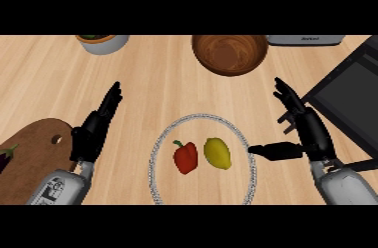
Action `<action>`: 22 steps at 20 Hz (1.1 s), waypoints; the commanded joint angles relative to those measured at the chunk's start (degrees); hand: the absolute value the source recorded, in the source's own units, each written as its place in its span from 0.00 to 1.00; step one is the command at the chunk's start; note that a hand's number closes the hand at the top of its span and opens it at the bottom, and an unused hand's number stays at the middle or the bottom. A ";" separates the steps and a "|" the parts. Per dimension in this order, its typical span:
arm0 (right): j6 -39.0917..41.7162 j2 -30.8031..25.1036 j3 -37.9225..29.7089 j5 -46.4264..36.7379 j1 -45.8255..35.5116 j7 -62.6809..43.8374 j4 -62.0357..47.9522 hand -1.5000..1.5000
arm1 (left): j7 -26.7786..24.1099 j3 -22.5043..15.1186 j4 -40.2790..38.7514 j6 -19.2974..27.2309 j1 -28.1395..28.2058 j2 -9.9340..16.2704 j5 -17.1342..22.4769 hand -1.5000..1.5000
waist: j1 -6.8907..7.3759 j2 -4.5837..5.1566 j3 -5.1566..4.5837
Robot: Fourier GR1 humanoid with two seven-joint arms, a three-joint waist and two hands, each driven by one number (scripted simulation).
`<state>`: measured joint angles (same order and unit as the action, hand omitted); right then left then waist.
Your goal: Pick the lemon from the placemat and place it in the tiered shelf
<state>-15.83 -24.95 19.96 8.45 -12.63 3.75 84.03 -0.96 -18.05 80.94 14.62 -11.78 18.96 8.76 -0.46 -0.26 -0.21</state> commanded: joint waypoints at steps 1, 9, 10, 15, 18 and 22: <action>1.35 -5.04 2.61 -3.98 -1.27 -12.79 8.76 0.00 | 0.86 0.86 -0.49 -1.07 -1.18 -0.44 -0.23 0.50 | -0.06 0.03 0.12; 12.85 -12.87 10.83 -9.19 -10.90 -37.74 18.50 0.00 | -1.30 -0.15 -0.22 -1.42 1.25 -0.92 -1.65 0.50 | 0.81 -0.12 -0.02; 15.59 -14.89 10.77 -9.44 -12.02 -38.42 17.70 0.00 | -0.77 0.22 0.78 -2.00 1.78 -0.69 -0.80 0.50 | 1.09 -0.06 0.02; 18.60 -12.06 16.84 -15.54 -14.75 -52.58 23.41 0.00 | 2.00 1.95 1.70 -2.44 -0.04 0.47 -1.34 0.50 | 0.76 0.00 0.14; 19.60 -5.76 17.08 -17.48 -16.78 -59.90 25.46 0.00 | -0.23 4.58 -4.35 -4.70 -4.53 -1.69 -0.59 0.50 | 0.34 0.24 0.15; 24.61 -1.64 13.58 -18.81 -17.26 -64.58 27.15 0.00 | 1.08 3.19 -0.88 -2.85 -0.17 -3.41 -4.58 0.50 | 0.59 0.18 0.19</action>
<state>5.20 -31.16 34.99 -8.81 -28.03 -54.10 109.72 -1.43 -15.03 79.02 11.60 -12.33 16.63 6.07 0.04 -0.12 -0.06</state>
